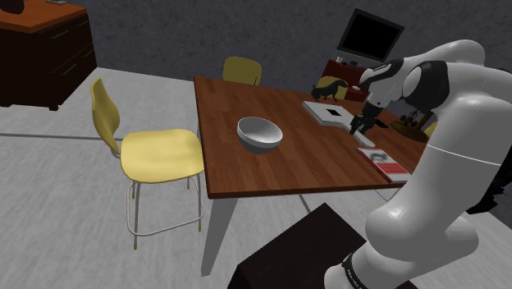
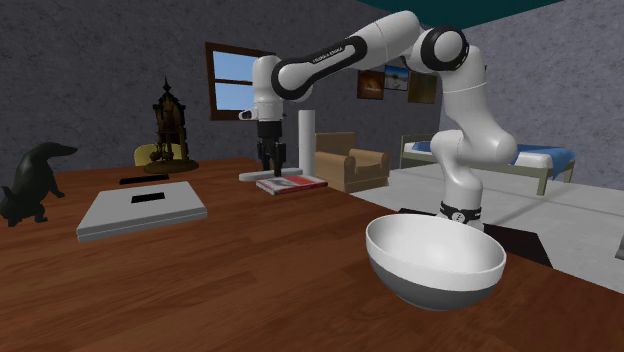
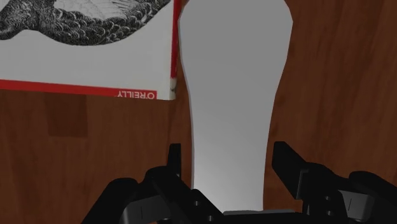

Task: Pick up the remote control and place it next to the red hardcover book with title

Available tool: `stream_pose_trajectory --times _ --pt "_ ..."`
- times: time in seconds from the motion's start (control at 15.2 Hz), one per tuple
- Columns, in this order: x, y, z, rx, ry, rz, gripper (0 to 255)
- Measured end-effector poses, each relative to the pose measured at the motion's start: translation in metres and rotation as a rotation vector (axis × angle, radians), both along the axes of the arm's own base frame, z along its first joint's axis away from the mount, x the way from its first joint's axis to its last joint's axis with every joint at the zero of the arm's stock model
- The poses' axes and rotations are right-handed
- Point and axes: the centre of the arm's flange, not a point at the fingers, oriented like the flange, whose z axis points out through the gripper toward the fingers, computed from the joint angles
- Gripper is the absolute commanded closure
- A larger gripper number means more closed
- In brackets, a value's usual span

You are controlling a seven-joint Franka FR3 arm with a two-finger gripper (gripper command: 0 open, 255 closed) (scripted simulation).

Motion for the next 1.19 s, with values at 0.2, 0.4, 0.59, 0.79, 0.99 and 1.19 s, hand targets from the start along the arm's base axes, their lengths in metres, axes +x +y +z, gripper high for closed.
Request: stream_pose_trajectory --times 0.2,0.4,0.59,0.79,0.99,1.19 --pt "-0.001 0.0 -0.016 0.0 0.0 0.001 255" --pt "-0.002 0.0 -0.031 0.0 0.0 0.001 255" --pt "-0.003 0.001 -0.046 0.0 0.0 0.001 255" --pt "-0.002 0.0 -0.062 0.0 -0.001 0.001 255" --pt "-0.001 0.0 -0.066 0.001 -0.001 0.001 255" --pt "-0.001 0.001 -0.066 0.001 -0.001 0.002 255"
